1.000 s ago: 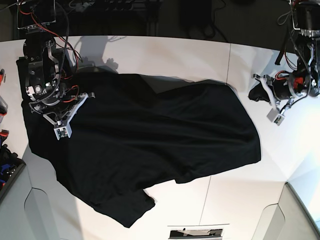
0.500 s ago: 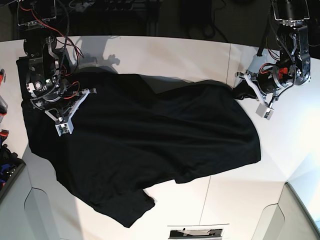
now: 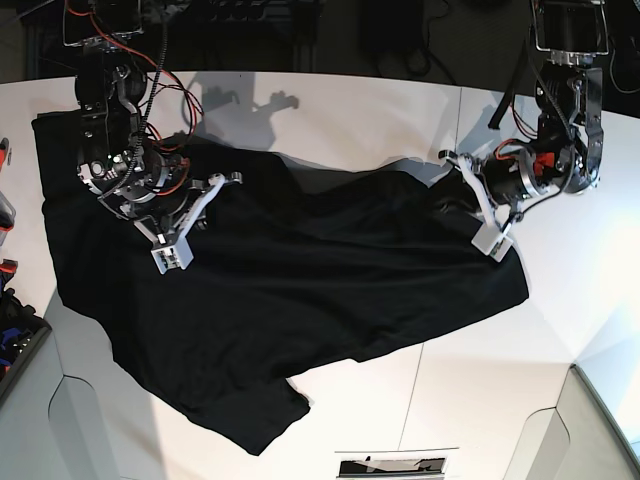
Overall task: Layout the t-shirt on the table in an organized manner, then fold the t-shirt properly
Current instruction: 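Release the shirt edge with the left gripper and move it inward, then grasp the shirt edge with the left gripper and drag it outward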
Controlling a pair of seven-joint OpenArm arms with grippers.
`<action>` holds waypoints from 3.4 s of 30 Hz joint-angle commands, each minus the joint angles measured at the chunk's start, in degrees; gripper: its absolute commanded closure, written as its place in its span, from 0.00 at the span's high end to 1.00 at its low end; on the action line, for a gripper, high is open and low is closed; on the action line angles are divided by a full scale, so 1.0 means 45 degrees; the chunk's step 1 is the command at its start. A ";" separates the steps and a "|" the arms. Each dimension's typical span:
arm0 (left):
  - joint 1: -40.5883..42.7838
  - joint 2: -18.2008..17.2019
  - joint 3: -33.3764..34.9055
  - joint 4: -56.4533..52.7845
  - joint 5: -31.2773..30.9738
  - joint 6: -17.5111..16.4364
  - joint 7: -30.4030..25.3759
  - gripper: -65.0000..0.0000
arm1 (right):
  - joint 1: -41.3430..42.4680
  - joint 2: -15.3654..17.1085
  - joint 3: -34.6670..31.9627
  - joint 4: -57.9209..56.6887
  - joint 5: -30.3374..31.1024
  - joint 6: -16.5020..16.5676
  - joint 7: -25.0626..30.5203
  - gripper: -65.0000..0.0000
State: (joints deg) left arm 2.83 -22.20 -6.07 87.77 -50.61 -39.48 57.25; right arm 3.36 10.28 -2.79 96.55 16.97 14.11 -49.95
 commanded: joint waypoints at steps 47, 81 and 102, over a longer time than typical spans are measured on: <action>-0.5173 0.0214 0.2331 -0.2453 -0.0602 -0.0115 0.0287 0.00 | -0.1069 -0.2730 -0.0899 0.0175 -0.1010 0.0923 0.0471 0.00; -0.0005 0.1613 0.0918 -0.0019 0.3575 -0.0115 -0.3089 0.47 | -0.3905 -0.0947 -0.0816 0.3011 -0.0913 0.0967 0.0092 0.00; 0.1375 -0.0355 0.0578 0.4969 -0.1477 -0.0115 0.1107 0.11 | -0.4070 -0.0947 0.0068 0.3356 -0.0918 0.0962 0.0384 0.00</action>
State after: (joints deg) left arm 9.39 -23.22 -3.25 109.30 -56.07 -39.51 62.89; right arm -15.27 5.87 -2.63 110.56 12.53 18.24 -49.36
